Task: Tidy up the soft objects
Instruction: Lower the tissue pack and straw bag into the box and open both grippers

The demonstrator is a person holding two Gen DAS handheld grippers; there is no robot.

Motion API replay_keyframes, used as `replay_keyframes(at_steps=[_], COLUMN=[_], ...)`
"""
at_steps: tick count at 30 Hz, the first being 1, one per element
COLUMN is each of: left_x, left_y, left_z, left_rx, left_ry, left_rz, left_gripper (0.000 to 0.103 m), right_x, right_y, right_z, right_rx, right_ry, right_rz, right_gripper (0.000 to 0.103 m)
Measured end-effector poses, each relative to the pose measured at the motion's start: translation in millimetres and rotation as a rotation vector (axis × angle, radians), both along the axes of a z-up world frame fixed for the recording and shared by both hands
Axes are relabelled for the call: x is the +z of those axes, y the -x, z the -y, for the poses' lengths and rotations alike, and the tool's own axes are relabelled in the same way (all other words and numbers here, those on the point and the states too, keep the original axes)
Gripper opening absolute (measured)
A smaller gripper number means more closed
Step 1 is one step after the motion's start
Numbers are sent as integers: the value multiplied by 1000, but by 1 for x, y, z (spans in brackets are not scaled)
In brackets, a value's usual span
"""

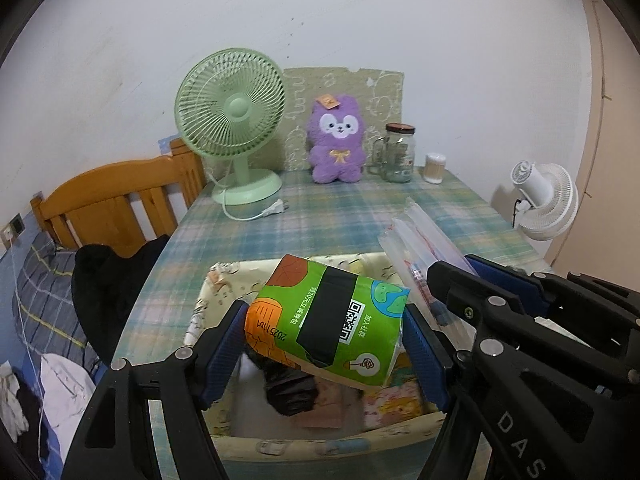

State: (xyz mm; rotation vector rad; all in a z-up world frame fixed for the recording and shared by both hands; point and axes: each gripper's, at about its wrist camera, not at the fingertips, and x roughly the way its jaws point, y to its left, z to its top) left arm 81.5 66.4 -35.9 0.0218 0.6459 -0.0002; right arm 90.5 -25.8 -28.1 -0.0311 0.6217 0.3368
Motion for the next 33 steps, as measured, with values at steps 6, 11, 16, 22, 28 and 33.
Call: replay_keyframes(at_steps=[6, 11, 16, 22, 28, 33], left_x=[-9, -15, -19, -18, -22, -25], left_y=[-2, 0, 2, 2, 0, 0], left_z=[-16, -24, -33, -37, -41, -42], left_rx=[20, 13, 1, 2, 16, 15], left_ry=[-8, -44, -19, -14, -11, -5], left_rz=[-24, -28, -31, -29, -54, -69], left_gripper=[78, 80, 100, 101, 101, 102], right_x=[-9, -16, -20, -23, -27, -30], right_y=[-4, -6, -8, -13, -16, -17], right_z=[-17, -29, -38, -42, -47, -48], right_rx=[24, 40, 52, 55, 76, 83], right_ry=[11, 31, 38, 31, 38, 22], right_rz=[-27, -45, -59, -63, -81, -102], right_gripper=[19, 19, 19, 19, 29, 65])
